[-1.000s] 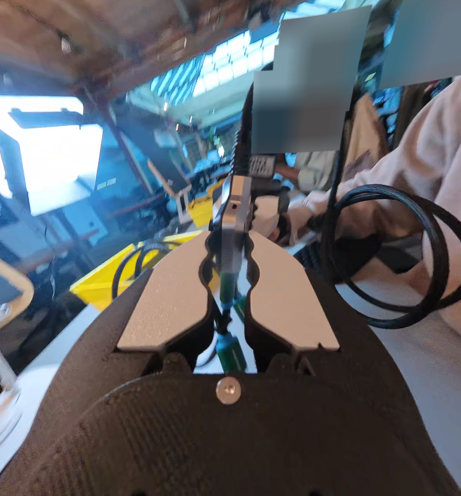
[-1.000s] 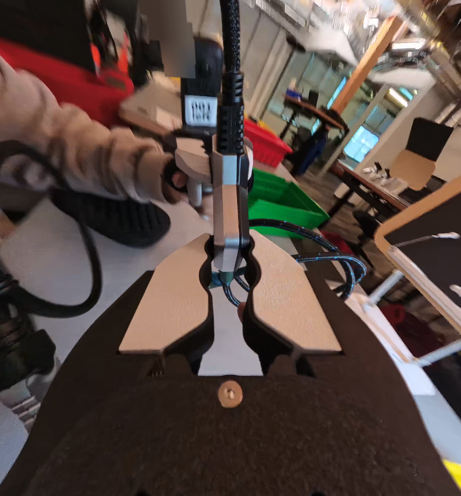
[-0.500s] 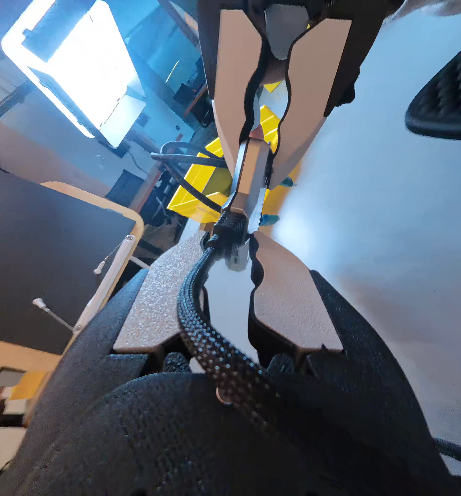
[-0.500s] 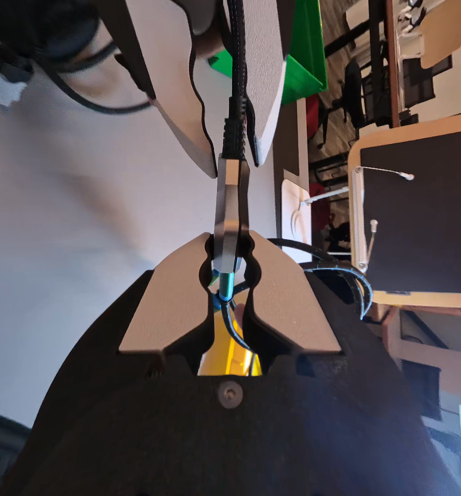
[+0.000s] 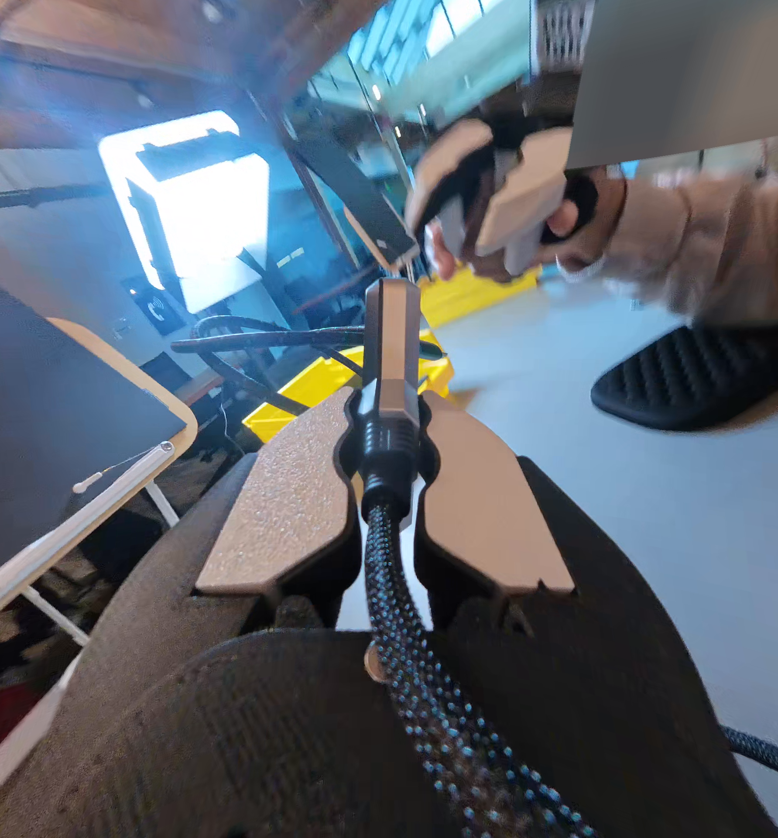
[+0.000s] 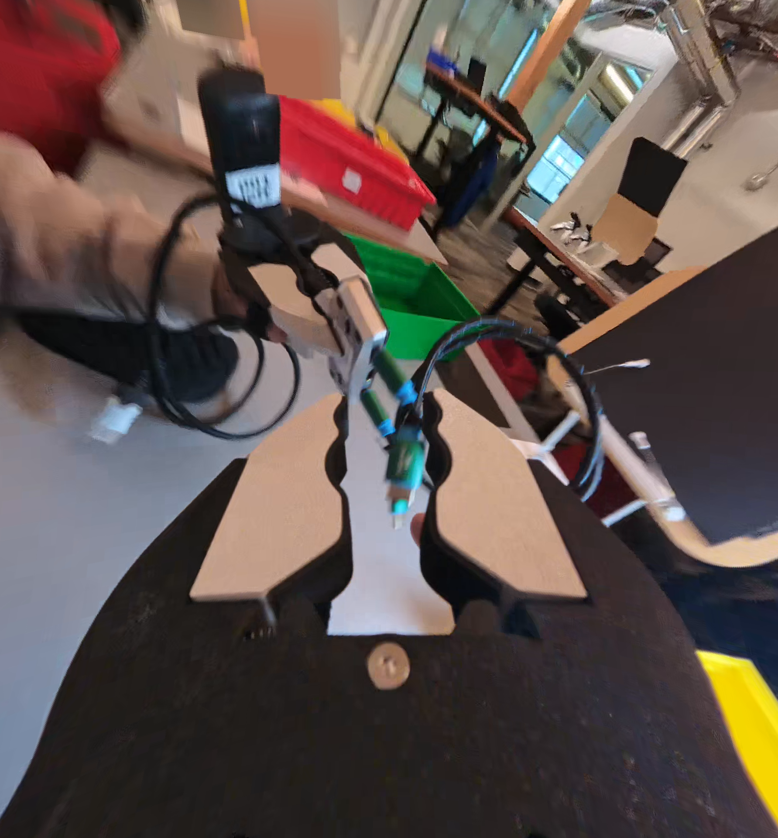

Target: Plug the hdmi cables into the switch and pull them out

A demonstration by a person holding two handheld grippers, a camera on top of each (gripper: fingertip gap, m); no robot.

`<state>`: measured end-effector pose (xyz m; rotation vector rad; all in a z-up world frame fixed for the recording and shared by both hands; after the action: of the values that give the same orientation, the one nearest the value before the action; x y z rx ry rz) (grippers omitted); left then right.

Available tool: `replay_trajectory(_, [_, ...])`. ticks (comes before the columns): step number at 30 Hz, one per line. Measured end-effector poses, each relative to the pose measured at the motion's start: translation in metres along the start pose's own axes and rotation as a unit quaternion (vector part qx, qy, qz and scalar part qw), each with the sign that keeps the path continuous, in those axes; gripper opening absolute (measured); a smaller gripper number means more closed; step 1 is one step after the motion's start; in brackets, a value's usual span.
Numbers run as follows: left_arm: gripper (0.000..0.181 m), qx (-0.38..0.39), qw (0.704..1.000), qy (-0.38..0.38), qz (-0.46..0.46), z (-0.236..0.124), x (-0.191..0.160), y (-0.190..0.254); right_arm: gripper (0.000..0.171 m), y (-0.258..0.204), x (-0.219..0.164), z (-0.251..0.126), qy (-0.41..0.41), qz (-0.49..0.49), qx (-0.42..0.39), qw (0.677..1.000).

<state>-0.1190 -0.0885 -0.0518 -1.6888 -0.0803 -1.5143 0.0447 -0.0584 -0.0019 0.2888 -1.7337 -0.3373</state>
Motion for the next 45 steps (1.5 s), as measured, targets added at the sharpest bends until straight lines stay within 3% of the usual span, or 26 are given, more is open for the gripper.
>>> replay_trajectory(1, [0.023, 0.012, 0.999, 0.025, -0.025, -0.004, 0.003, -0.005, 0.029, 0.001, -0.006, -0.004, 0.019, 0.045, 0.019, 0.999])
replay_trajectory(4, [0.023, 0.035, 0.990, 0.102, -0.088, -0.010, 0.017, -0.017, 0.034, -0.006, -0.042, 0.012, 0.023, 0.153, 0.066, 0.986])
replay_trajectory(7, [0.023, 0.042, 0.975, 0.169, -0.136, -0.007, 0.031, -0.019, 0.047, -0.011, -0.064, 0.041, 0.078, 0.256, 0.073, 0.961])
replay_trajectory(11, [0.023, 0.031, 0.958, 0.213, -0.190, 0.005, 0.035, -0.006, 0.055, -0.010, -0.043, 0.057, 0.209, 0.313, 0.094, 0.922])
replay_trajectory(13, [0.023, 0.005, 0.962, 0.194, -0.191, 0.014, 0.030, 0.008, 0.046, -0.014, -0.034, 0.061, 0.212, 0.287, 0.110, 0.928])
replay_trajectory(15, [0.023, -0.013, 0.963, 0.196, -0.184, 0.016, 0.031, 0.016, 0.023, -0.023, -0.035, 0.059, 0.210, 0.229, 0.149, 0.939])
replay_trajectory(18, [0.023, -0.065, 0.977, 0.133, -0.151, 0.018, 0.032, 0.024, 0.020, -0.027, -0.041, 0.050, 0.215, 0.203, 0.180, 0.938])
replay_trajectory(23, [0.024, -0.132, 0.987, -0.060, -0.067, -0.002, 0.007, 0.025, 0.019, -0.017, -0.042, 0.026, 0.221, 0.191, 0.212, 0.932])
replay_trajectory(25, [0.025, -0.061, 0.986, -0.153, -0.018, -0.020, -0.020, -0.004, 0.019, -0.012, -0.045, 0.017, 0.223, 0.194, 0.216, 0.931])
replay_trajectory(27, [0.025, -0.014, 0.986, -0.146, -0.080, -0.036, -0.031, -0.030, 0.019, -0.010, -0.050, 0.013, 0.212, 0.191, 0.218, 0.933])
replay_trajectory(29, [0.025, -0.008, 0.982, -0.054, -0.180, -0.043, -0.014, -0.044, 0.019, -0.012, -0.060, 0.018, 0.169, 0.165, 0.212, 0.948])
replay_trajectory(31, [0.028, -0.041, 0.980, 0.003, -0.193, -0.040, 0.013, -0.038, 0.020, -0.017, -0.069, 0.025, 0.145, 0.156, 0.222, 0.951])
replay_trajectory(35, [0.041, -0.139, 0.983, -0.068, -0.103, -0.009, 0.029, 0.015, 0.019, -0.030, -0.078, 0.044, 0.109, 0.144, 0.241, 0.954])
replay_trajectory(41, [0.032, -0.180, 0.966, -0.183, -0.043, 0.022, -0.008, 0.058, 0.019, -0.046, -0.090, 0.065, 0.087, 0.150, 0.252, 0.952])
replay_trajectory(43, [0.026, -0.150, 0.966, -0.209, -0.023, 0.023, -0.015, 0.054, 0.096, -0.042, -0.095, 0.069, 0.082, 0.160, 0.224, 0.958])
replay_trajectory(45, [0.024, -0.128, 0.966, -0.225, -0.006, 0.023, -0.019, 0.048, 0.074, -0.036, -0.097, 0.073, 0.066, 0.169, 0.205, 0.962])
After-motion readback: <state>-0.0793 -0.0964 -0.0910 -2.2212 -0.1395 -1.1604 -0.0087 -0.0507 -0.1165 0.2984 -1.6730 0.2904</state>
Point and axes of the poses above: each gripper's, where its closed fingertips meet, z out along the fingers, x out of its top, y = z × x across the jaws, the point moved 5 cm from there along -z, back along the fingers, and after that the axes turned 6 degrees about z, right-handed, at the moved point
